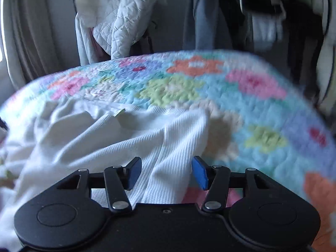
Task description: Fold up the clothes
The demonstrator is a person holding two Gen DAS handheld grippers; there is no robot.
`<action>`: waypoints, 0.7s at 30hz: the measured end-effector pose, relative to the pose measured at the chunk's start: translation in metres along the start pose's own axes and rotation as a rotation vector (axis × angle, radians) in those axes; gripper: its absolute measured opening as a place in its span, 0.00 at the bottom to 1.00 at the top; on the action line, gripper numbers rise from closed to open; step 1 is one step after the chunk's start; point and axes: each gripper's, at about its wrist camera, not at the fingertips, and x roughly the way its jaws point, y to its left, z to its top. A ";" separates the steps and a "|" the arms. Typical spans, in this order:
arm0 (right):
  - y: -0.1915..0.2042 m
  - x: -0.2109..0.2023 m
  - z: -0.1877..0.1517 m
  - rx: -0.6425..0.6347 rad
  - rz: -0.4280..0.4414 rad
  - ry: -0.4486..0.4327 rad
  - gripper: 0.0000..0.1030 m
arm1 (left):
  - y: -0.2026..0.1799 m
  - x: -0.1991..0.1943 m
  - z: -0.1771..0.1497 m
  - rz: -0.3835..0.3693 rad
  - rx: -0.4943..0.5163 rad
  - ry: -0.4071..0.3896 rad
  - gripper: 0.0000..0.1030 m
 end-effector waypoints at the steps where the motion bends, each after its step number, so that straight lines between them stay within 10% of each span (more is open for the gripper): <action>1: 0.006 -0.003 0.000 -0.031 -0.005 -0.010 0.57 | -0.001 0.000 0.000 -0.004 0.000 0.000 0.70; 6: 0.012 0.019 -0.005 -0.094 0.056 0.126 0.53 | -0.004 -0.005 -0.001 0.014 0.027 0.012 0.70; 10: 0.001 0.004 0.001 -0.080 0.060 0.085 0.03 | -0.003 -0.009 -0.006 0.013 0.017 0.027 0.70; 16: -0.023 -0.042 0.018 -0.072 -0.051 -0.016 0.02 | -0.011 -0.033 -0.012 0.058 0.073 -0.014 0.70; 21: -0.054 -0.035 0.004 -0.061 -0.184 0.141 0.03 | 0.010 -0.078 -0.025 0.107 0.045 -0.061 0.70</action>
